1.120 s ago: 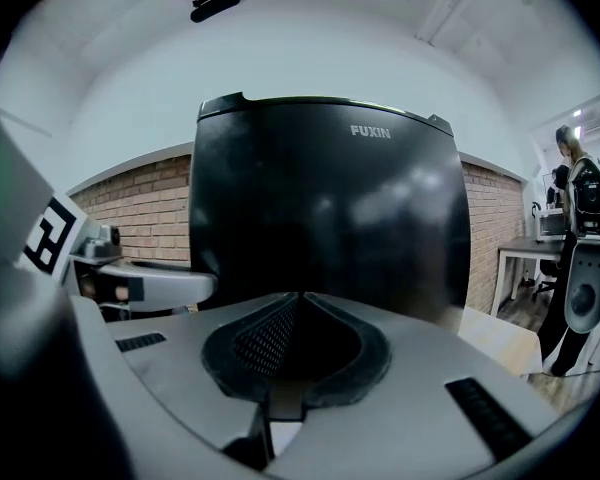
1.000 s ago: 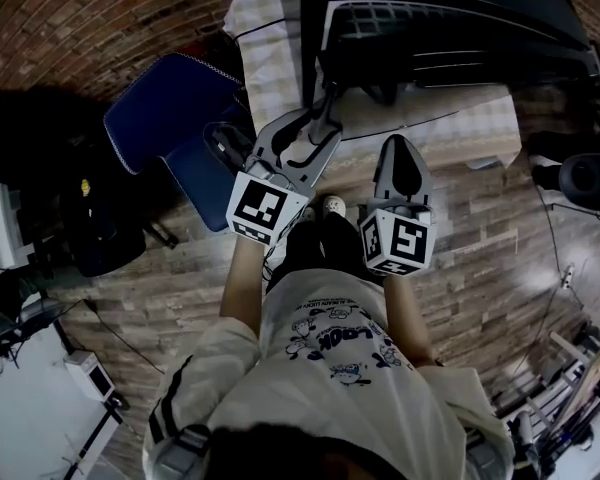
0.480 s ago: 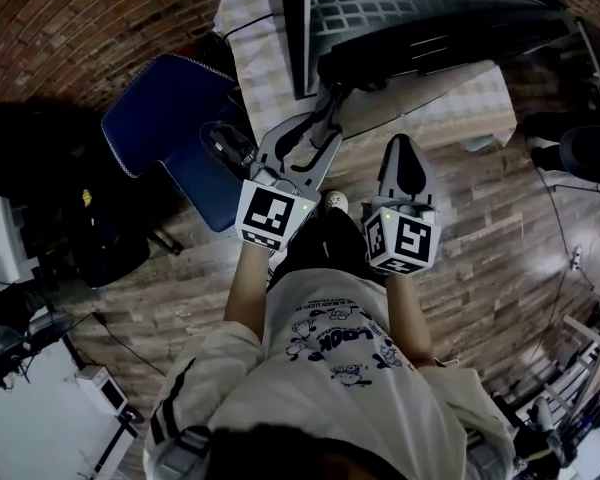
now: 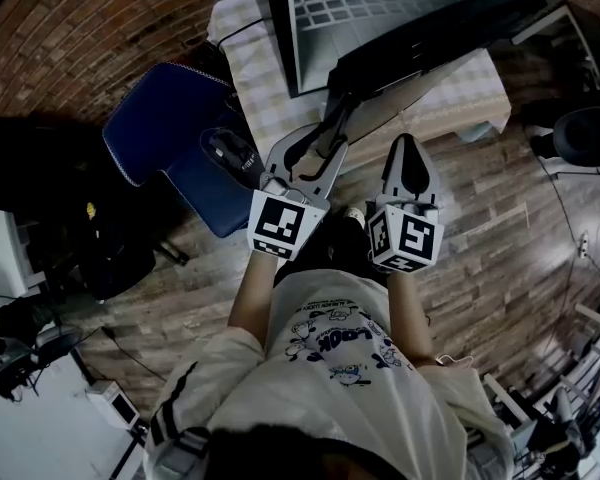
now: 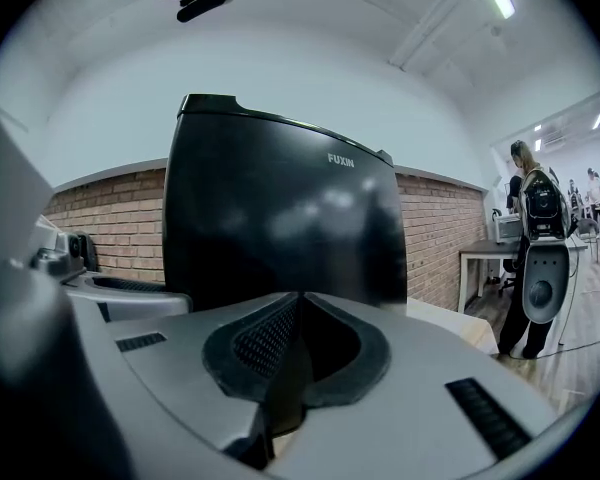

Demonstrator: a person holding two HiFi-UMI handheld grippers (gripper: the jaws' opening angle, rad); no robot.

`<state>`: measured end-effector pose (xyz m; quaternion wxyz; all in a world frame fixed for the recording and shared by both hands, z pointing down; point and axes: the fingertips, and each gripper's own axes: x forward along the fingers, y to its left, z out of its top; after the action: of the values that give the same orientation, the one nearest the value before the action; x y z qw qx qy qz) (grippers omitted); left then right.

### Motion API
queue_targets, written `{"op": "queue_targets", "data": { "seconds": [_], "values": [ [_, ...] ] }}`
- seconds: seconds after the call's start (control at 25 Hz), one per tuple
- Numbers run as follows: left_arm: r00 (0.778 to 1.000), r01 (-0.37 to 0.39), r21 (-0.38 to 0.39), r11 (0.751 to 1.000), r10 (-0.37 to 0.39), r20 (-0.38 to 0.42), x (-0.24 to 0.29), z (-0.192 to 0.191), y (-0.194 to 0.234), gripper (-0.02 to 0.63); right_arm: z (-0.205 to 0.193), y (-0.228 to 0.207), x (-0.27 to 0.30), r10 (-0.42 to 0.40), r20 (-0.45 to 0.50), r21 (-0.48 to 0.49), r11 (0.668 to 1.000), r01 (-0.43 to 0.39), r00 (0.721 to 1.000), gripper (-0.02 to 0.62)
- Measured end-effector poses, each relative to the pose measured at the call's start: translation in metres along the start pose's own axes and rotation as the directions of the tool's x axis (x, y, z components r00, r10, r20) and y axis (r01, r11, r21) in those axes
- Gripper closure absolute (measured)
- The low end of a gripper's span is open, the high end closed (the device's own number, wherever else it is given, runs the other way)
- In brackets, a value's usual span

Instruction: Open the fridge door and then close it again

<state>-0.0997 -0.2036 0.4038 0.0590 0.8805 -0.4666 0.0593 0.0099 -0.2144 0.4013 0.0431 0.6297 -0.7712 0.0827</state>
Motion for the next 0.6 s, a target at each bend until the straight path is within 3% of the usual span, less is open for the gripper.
{"op": "queue_targets", "data": {
  "seconds": [0.28, 0.6],
  "values": [
    [1.0, -0.007, 0.003, 1.0, 0.007, -0.01, -0.003, -0.001, -0.014, 0.46, 0.003, -0.01, -0.006, 0.0, 0.011, 0.004, 1.0, 0.0, 1.0, 0.561],
    [0.998, -0.061, -0.009, 0.998, 0.061, -0.008, -0.007, -0.003, -0.037, 0.46, 0.006, -0.026, -0.021, 0.053, 0.015, 0.008, 0.999, -0.053, 0.998, 0.561]
  ]
}}
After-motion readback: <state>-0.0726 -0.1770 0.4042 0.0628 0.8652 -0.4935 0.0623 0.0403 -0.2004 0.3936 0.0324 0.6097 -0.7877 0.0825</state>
